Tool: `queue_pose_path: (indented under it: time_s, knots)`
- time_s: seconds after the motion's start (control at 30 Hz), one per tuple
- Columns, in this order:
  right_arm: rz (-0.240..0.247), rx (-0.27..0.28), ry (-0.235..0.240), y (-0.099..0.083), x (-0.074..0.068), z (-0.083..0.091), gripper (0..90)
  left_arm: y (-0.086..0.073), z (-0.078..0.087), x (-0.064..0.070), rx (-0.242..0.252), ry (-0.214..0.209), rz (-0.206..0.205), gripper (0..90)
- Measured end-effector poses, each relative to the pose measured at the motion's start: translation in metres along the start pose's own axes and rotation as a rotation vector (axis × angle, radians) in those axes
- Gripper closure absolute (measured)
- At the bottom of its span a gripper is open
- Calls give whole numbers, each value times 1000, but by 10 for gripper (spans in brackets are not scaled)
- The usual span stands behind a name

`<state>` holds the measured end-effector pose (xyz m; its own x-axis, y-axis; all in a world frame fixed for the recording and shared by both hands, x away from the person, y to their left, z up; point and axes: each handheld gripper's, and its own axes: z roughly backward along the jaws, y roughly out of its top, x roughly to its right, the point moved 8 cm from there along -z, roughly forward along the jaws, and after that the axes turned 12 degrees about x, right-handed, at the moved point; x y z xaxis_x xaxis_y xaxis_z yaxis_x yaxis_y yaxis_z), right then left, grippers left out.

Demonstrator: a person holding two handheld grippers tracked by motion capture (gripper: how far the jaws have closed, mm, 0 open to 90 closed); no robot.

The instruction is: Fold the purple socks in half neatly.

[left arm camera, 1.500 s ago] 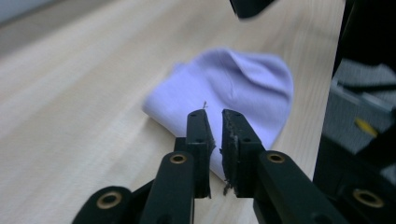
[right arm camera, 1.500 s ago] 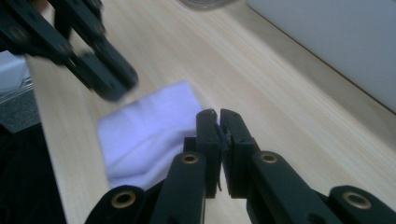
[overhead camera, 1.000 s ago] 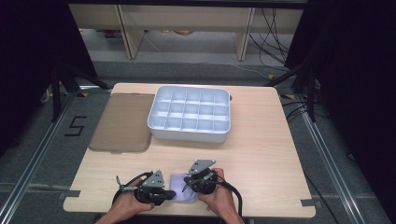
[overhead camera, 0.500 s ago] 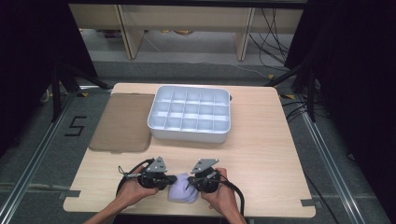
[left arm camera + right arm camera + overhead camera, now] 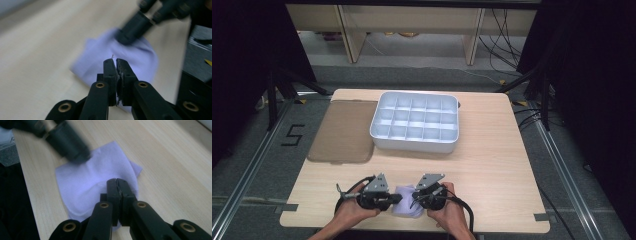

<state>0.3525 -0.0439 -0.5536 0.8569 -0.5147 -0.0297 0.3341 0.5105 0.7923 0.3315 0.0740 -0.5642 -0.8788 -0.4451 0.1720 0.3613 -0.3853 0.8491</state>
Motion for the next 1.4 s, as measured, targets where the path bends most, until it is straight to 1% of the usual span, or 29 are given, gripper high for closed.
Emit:
queue_pose_path:
  time_s: [0.07, 0.1, 0.13, 0.2, 0.27, 0.3, 0.33, 0.37, 0.4, 0.43, 0.47, 0.5, 0.57, 0.63, 0.67, 0.7, 0.77, 0.83, 0.87, 0.9, 0.93, 0.97, 1.0, 1.1, 1.13, 1.2, 1.3, 1.33, 1.4]
  knots:
    - [8, 6, 0, 1, 1, 1, 897, -3, 0, 0, 6, 0, -4, 850]
    - [8, 6, 0, 1, 1, 1, 897, -1, 1, 3, 12, -4, 16, 850]
    - [5, 18, -6, 2, 1, 0, 895, 2, 4, -1, 10, 13, -19, 846]
    - [-4, 39, -18, 6, 0, 6, 888, 8, 12, -7, 38, 48, -12, 821]
    - [5, 53, -8, 11, -2, 12, 888, 7, 14, -10, 36, 52, -25, 775]
    - [30, 70, -2, 13, -3, 13, 888, 2, 18, -12, 30, 62, 16, 738]
    - [30, 70, -2, 13, -3, 13, 888, 2, 18, -12, 30, 62, 16, 689]
    - [54, 86, 8, 16, -5, 13, 888, 1, 20, -10, 38, 60, 58, 689]
    - [47, 75, 8, 15, -9, 15, 888, 1, 22, -9, 58, 45, 76, 643]
    - [55, 87, 20, 15, -12, 14, 888, 0, 24, -8, 59, 47, 94, 601]
    - [61, 64, 46, 12, -18, 11, 889, -2, 29, -7, 58, 57, 117, 557]
    - [40, 43, 43, 8, -19, 10, 888, -2, 30, -7, 68, 62, 121, 532]
    - [39, 22, 52, 4, -20, 7, 889, -4, 32, -9, 56, 72, 124, 517]
    - [37, -17, 48, -6, -19, 0, 888, -6, 30, -11, 61, 88, 162, 486]
    - [40, -23, 60, -7, -20, -1, 889, -6, 31, -12, 43, 88, 142, 474]
    - [40, -23, 60, -7, -20, -1, 889, -6, 31, -12, 43, 88, 142, 469]
    - [31, -21, 46, -8, -19, -2, 889, -7, 28, -11, 42, 83, 171, 465]
    - [26, -18, 41, -8, -19, -3, 890, -9, 25, -11, 34, 78, 158, 446]
    - [21, -3, 36, -8, -19, -5, 889, -11, 24, -13, 23, 93, 153, 428]
    - [21, -3, 36, -8, -19, -5, 889, -11, 20, -11, 23, 90, 176, 428]
    - [12, -13, 43, -8, -21, -4, 890, -13, 18, -13, 17, 95, 175, 421]
    - [11, -13, 42, -8, -22, -5, 890, -11, 18, -14, 22, 89, 173, 419]
    - [9, 5, 22, -7, -23, -8, 889, -9, 15, -16, 28, 88, 199, 419]
    - [7, 10, 19, -6, -24, -10, 889, -8, 13, -17, 33, 88, 198, 429]
    - [-10, 7, 19, -6, -25, -10, 889, -8, 12, -18, 24, 103, 179, 476]
    - [-23, -8, 20, -7, -23, -8, 888, -7, 10, -16, 28, 100, 164, 558]
    - [-25, -6, 21, -6, -24, -8, 887, -7, 6, -14, 42, 97, 168, 669]
    - [-23, -8, 14, -6, -23, -9, 887, -8, 7, -16, 29, 96, 127, 669]
    - [16, 7, 31, -4, -22, -10, 884, -6, 6, -15, 62, 77, 153, 770]
